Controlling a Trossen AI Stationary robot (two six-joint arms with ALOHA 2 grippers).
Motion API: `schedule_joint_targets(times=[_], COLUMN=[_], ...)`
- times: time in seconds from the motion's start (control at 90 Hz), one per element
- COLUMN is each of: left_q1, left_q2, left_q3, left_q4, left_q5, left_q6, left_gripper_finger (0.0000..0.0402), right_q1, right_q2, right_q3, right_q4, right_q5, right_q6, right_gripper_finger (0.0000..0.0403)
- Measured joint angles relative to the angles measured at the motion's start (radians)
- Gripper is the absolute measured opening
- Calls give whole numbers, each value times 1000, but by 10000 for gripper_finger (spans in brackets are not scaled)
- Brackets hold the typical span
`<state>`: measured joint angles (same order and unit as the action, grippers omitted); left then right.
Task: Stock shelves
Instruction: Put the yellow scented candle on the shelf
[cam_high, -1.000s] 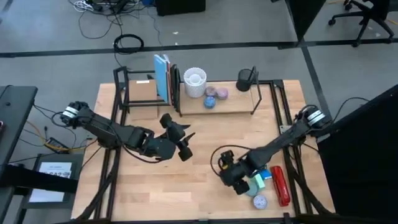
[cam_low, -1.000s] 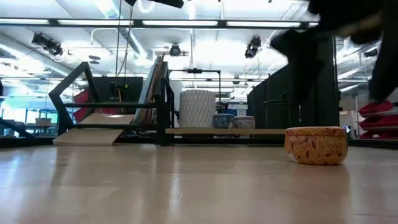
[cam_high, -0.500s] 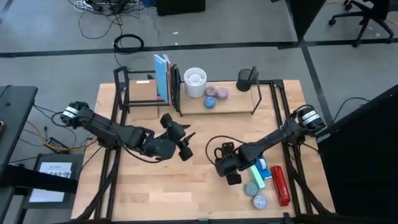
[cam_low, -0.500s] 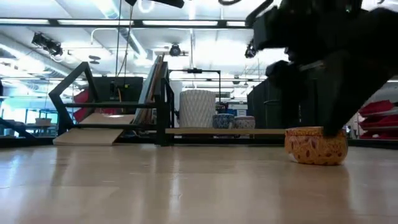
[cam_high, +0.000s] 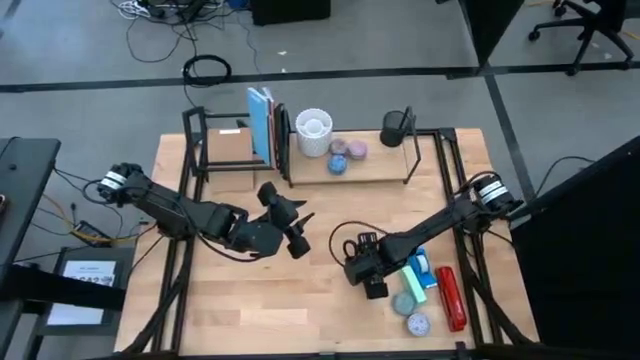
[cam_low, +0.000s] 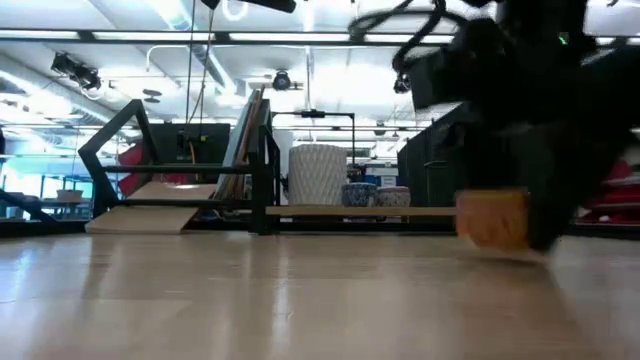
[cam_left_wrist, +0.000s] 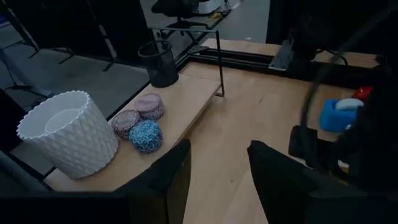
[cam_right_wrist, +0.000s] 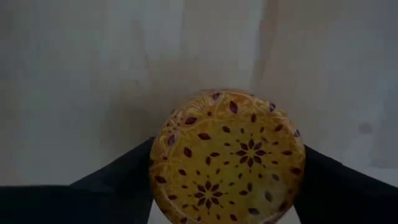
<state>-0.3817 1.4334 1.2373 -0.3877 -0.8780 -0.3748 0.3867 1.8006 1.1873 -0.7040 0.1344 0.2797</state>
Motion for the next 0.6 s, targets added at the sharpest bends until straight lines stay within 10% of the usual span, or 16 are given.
schedule_joint_targets(times=[0.322,0.6], left_q1=[0,0], left_q2=[0,0], left_q3=[0,0], left_q4=[0,1], left_q5=[0,0], left_q6=[0,0], left_gripper_finger=[142,142], right_q1=[-393,-733], right_q2=[-204,-126], right_q3=[0,0], right_q4=[-93,33], right_q5=[79,-6], right_q6=[-228,-342], right_gripper_finger=[261,261])
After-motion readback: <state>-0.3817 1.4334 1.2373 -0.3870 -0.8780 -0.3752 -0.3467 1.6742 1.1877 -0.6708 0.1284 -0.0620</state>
